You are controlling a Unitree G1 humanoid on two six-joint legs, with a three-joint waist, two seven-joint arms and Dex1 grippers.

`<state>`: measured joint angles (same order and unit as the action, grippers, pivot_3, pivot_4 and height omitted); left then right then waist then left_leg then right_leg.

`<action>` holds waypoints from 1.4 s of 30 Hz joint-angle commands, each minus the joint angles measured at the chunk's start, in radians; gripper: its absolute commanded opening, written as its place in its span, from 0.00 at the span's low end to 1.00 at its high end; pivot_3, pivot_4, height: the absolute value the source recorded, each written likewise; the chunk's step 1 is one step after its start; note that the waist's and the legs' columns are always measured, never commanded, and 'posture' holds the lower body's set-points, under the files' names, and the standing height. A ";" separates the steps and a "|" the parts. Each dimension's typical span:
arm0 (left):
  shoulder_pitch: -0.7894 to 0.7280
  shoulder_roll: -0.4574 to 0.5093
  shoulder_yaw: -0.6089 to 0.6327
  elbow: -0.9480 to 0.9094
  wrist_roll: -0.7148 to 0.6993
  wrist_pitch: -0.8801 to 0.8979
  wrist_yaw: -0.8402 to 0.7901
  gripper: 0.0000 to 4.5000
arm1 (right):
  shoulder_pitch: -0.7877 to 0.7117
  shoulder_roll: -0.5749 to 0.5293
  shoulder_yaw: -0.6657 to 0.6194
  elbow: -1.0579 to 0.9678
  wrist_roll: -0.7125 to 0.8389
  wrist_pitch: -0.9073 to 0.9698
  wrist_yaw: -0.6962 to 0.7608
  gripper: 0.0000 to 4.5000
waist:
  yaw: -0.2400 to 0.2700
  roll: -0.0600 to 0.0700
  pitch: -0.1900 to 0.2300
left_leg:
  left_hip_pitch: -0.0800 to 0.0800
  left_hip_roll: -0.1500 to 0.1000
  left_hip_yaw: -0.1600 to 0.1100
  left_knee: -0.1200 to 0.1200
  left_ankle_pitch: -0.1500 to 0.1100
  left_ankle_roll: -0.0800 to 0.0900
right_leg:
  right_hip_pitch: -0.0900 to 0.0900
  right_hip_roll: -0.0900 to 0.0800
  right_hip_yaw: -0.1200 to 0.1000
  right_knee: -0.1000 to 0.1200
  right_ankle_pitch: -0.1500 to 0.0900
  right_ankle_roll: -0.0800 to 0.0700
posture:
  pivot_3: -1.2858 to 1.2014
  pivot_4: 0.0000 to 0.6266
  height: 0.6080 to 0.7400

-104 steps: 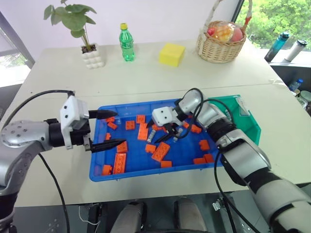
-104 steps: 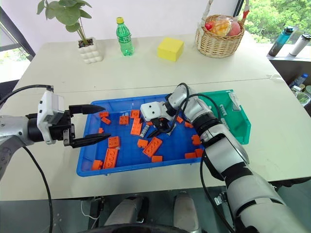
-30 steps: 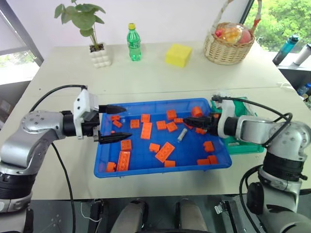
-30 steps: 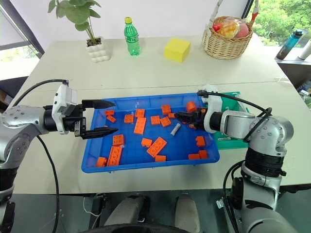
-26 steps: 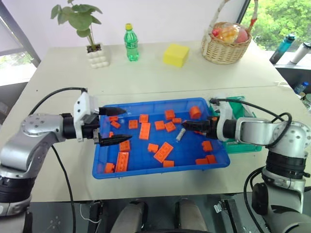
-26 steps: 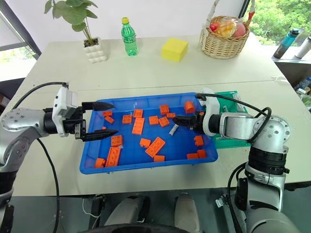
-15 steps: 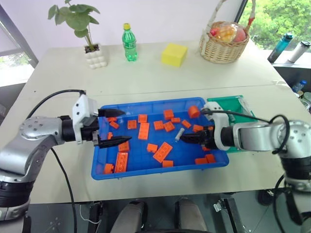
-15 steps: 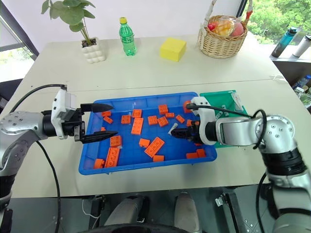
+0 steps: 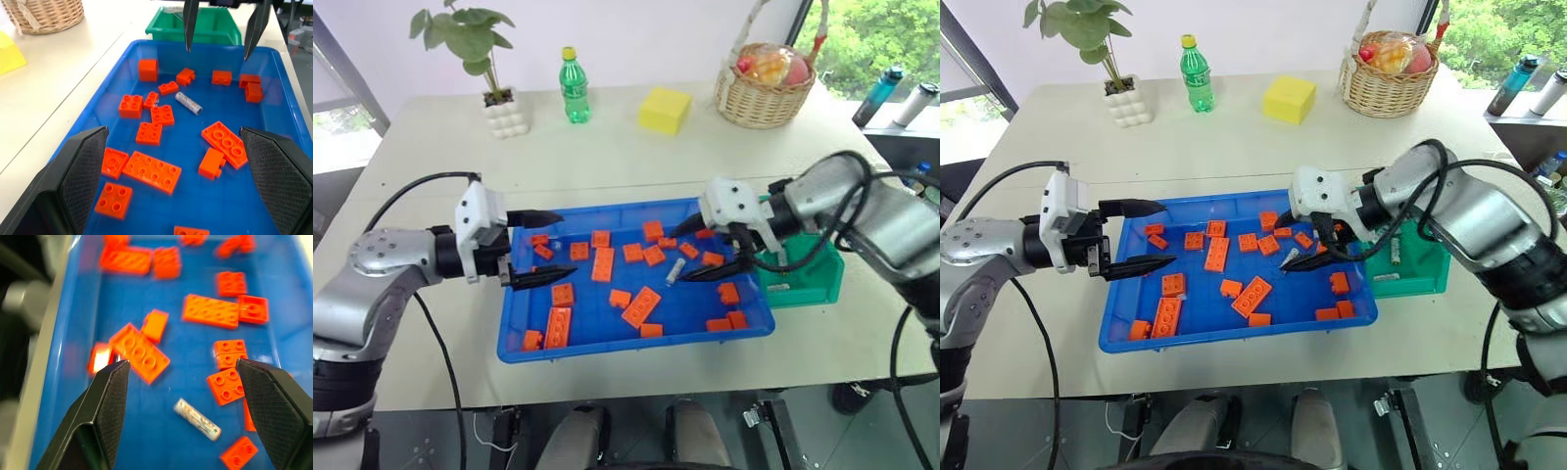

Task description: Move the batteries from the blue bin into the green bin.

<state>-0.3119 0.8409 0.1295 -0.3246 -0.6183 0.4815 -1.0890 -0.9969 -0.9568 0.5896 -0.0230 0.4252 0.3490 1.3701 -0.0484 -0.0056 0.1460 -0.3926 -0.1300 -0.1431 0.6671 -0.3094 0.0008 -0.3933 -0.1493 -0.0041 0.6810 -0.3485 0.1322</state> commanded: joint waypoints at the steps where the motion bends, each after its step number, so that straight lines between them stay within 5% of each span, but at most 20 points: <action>1: -0.008 0.004 0.011 -0.036 -0.002 -0.007 0.005 1.00 | -0.081 0.131 0.018 0.223 -0.141 -0.190 0.143 0.79 | -0.001 0.000 0.000 | 0.000 0.000 0.000 0.000 0.000 0.000 | -0.001 0.000 0.000 0.000 0.000 0.000 | 0.52 0.24 0.98; 12: 0.032 0.042 0.068 -0.089 -0.024 0.028 0.027 1.00 | -0.171 0.393 0.015 0.862 -0.456 -0.733 0.236 0.79 | -0.002 -0.001 0.001 | -0.001 -0.001 -0.001 0.000 0.000 -0.001 | -0.002 0.000 0.000 0.001 0.000 0.000 | 0.52 0.24 0.98; 24: 0.027 0.052 0.088 -0.101 -0.033 0.052 0.045 1.00 | -0.185 0.466 -0.030 1.085 -0.585 -0.912 0.220 0.79 | -0.024 -0.001 0.001 | 0.000 0.000 -0.002 0.000 0.000 -0.001 | -0.002 0.001 -0.001 0.001 0.000 0.000 | 0.52 0.24 0.98; 27: 0.016 0.053 0.078 -0.093 -0.033 0.050 0.045 1.00 | -0.152 0.469 -0.041 1.034 -0.533 -0.867 0.242 0.63 | -0.023 -0.001 0.001 | 0.000 0.000 -0.002 0.000 0.000 -0.001 | -0.002 0.001 0.000 0.001 0.000 0.000 | 0.52 0.24 0.98; 33: -0.011 0.049 0.051 -0.063 -0.026 0.040 0.026 1.00 | -0.057 0.395 -0.031 0.778 -0.384 -0.698 0.244 0.06 | -0.020 -0.001 0.001 | 0.000 0.000 -0.003 0.000 0.000 -0.001 | -0.001 0.001 -0.001 0.001 0.000 0.000 | 0.52 0.24 0.98; 42: -0.038 0.031 0.020 -0.020 -0.009 0.020 0.001 1.00 | 0.169 0.184 -0.297 0.173 -0.246 -0.216 0.110 0.02 | -0.011 -0.001 0.001 | -0.001 -0.001 -0.002 0.000 0.000 -0.001 | -0.002 0.000 -0.001 0.001 0.000 0.000 | 0.52 0.24 0.98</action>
<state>-0.3339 0.8712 0.1428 -0.3382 -0.6262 0.5203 -1.0833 -0.8289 -0.7484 0.3780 0.2766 0.1187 0.0167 1.5277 -0.0598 -0.0067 0.1466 -0.3937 -0.1309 -0.1452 0.6671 -0.3090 -0.0004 -0.3950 -0.1494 -0.0046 0.6824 -0.3485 0.1321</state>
